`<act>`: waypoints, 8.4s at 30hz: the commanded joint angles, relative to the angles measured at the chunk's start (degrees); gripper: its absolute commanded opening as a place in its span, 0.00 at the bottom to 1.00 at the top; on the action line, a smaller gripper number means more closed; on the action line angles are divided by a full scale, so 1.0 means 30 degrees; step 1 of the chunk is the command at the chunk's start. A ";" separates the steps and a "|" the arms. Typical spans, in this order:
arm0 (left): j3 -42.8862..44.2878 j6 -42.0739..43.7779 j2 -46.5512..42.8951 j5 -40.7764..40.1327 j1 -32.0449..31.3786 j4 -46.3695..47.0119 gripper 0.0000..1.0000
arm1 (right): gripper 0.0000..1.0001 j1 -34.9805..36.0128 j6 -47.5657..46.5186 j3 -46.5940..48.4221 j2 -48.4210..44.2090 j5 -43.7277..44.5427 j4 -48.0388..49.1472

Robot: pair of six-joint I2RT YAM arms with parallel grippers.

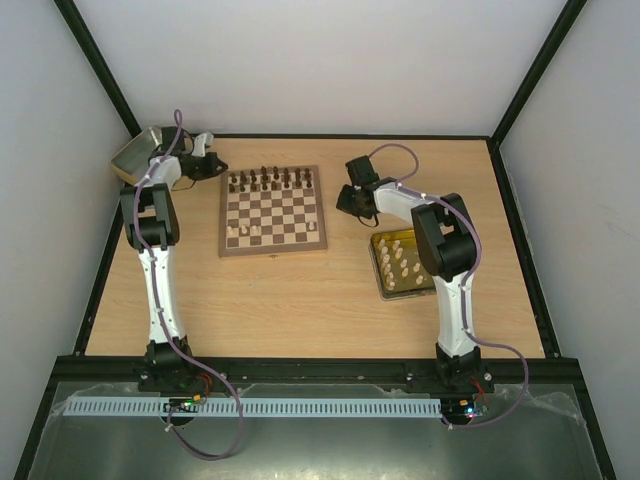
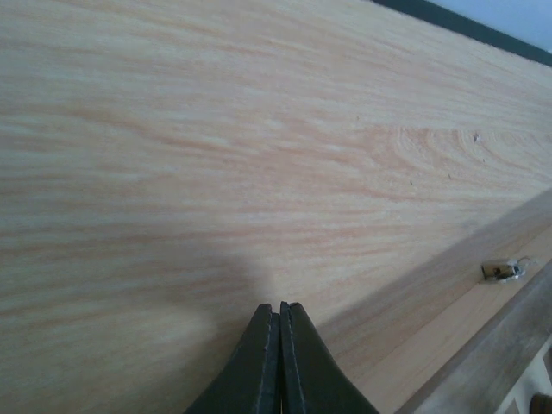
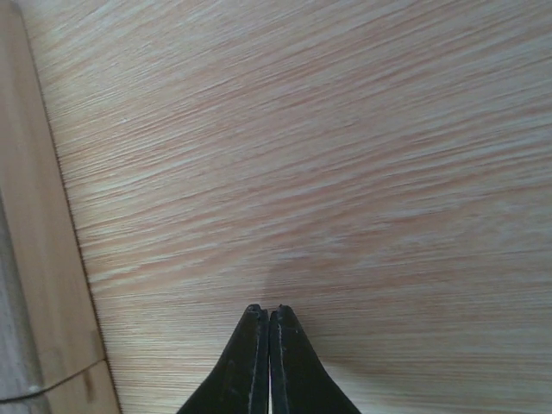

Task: Set up the chess pieces on the board
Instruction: Move the chessboard to the center of the board, then pick up the chess piece from the storage box, then place the chess piece on the chessboard.

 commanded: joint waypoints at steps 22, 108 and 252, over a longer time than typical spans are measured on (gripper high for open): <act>-1.0594 0.2578 -0.5823 0.0688 -0.1487 -0.1753 0.02 | 0.02 0.2013 0.0483 -0.6541 -0.2760 -0.0939 0.2171; -2.1583 1.0794 -1.6706 -0.3420 -0.4421 -0.8367 0.66 | 0.26 0.5719 0.1959 -1.2240 -1.6546 0.7056 -0.5460; -2.5132 0.9681 -2.0942 -0.5424 -0.1637 -0.4037 0.81 | 0.02 1.2966 0.3803 -0.7883 -1.0402 0.2566 -0.5608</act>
